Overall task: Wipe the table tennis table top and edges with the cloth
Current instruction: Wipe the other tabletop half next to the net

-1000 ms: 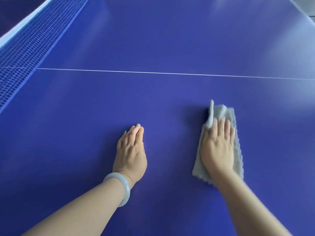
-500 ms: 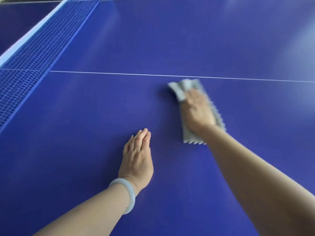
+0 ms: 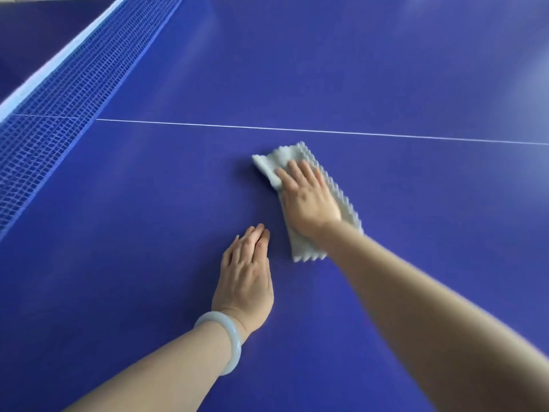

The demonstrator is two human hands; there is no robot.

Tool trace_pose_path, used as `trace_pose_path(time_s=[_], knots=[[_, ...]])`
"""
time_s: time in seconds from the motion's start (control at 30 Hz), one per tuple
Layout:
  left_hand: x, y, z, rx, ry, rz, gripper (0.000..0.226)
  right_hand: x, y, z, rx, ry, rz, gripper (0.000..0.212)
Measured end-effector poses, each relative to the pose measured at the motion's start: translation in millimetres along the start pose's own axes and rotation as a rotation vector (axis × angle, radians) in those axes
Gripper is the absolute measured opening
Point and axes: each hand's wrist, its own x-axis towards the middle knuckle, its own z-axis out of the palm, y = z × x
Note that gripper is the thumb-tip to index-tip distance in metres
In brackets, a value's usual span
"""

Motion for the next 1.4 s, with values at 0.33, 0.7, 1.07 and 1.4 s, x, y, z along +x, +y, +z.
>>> trace_pose_path(time_s=[0.33,0.7,1.07,1.4], knots=[[0,-3,8,-0.023,-0.008,0.0,0.058,-75,139,-45,0.074,0.208,0.804,0.056],[-2,-4,4,-0.053,-0.029,0.004,0.053,-252,-31,3,0.047,0.096,0.31,0.055],[-6,-9,-3,-0.197,-0.018,0.09,0.044,-325,-8,2,-0.004,0.183,0.897,0.062],[-135,93,22,0.019,-0.1,0.35,0.064,-324,-7,-6,0.06,0.154,0.829,0.058]])
